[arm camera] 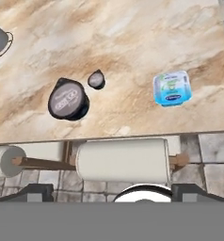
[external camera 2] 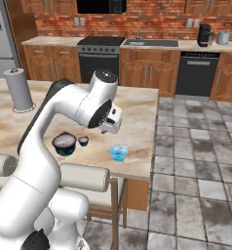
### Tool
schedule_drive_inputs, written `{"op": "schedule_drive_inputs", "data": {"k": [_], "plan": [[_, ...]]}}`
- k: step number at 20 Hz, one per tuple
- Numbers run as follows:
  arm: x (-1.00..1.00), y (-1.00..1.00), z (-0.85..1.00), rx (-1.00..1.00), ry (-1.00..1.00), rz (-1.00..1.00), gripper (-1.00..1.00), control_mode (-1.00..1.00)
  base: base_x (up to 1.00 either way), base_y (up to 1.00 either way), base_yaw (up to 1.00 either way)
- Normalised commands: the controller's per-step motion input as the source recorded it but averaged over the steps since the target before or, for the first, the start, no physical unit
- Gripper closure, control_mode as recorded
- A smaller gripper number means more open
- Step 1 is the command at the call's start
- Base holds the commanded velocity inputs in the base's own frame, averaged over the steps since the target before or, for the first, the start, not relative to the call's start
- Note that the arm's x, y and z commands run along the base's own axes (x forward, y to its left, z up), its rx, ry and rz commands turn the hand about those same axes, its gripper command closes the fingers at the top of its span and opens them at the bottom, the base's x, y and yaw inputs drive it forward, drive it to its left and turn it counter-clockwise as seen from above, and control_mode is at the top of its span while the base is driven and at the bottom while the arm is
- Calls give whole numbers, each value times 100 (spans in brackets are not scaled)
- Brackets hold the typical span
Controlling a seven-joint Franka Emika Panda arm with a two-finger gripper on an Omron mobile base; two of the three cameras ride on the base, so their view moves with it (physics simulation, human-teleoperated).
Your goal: Stack the yogurt containers by placing the smaller containers on top of the larger containers.
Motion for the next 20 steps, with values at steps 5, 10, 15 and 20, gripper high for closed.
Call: {"op": "schedule_drive_inputs", "data": {"k": [5,10,15,20], "plan": [[-17,-20,-22,11,-1,0,-100,-100,0,0,0],[-20,-14,-27,9,-4,0,-100,-100,0,0,0],[-15,-11,-24,7,-7,0,-100,-100,0,0,0],[-7,-9,-23,7,-5,0,-100,-100,0,0,0]]}}
